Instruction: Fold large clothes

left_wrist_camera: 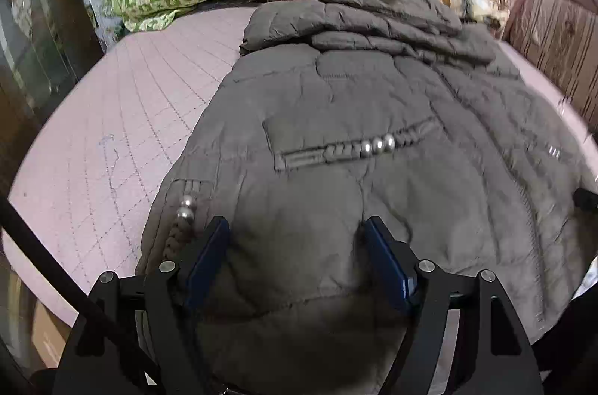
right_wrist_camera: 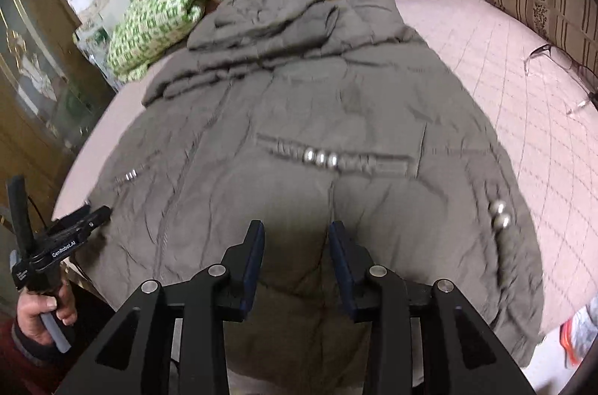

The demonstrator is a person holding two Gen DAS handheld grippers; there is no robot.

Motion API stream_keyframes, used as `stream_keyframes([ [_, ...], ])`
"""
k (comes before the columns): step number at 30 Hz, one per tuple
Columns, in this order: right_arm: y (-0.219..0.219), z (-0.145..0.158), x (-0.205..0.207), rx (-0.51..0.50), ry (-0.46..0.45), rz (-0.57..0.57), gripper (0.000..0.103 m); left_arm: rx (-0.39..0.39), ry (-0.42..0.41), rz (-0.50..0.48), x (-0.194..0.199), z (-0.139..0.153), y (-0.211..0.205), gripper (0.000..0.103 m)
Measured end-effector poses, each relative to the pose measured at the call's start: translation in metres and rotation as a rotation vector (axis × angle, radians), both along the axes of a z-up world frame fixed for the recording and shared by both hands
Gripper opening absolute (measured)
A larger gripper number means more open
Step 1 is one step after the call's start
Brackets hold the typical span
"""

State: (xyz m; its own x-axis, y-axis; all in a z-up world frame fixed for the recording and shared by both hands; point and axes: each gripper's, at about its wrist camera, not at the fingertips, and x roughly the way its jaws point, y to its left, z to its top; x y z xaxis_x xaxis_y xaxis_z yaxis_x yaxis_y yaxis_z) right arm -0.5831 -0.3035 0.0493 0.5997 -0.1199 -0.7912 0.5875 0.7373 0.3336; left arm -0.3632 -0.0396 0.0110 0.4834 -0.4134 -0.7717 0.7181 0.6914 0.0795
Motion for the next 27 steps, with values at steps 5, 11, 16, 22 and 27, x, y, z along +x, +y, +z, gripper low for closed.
stream_keyframes([
  [5,0.012,-0.016,0.003,-0.027,0.049,0.018,0.040,0.051,-0.080,-0.018,-0.007,-0.009,-0.005,0.077],
  [11,0.009,-0.022,0.002,-0.026,0.041,0.027,0.040,0.050,-0.094,-0.018,-0.006,-0.012,-0.005,0.082],
  [16,0.012,-0.023,0.002,-0.037,0.036,0.031,0.041,0.053,-0.104,-0.024,-0.006,-0.013,-0.005,0.082],
  [22,0.016,-0.023,-0.001,-0.037,0.029,0.031,0.041,0.037,-0.106,-0.023,-0.012,-0.014,0.004,0.082],
  [27,0.020,-0.024,-0.003,-0.048,0.024,0.019,0.042,-0.011,-0.122,0.000,-0.023,-0.018,0.015,0.082],
])
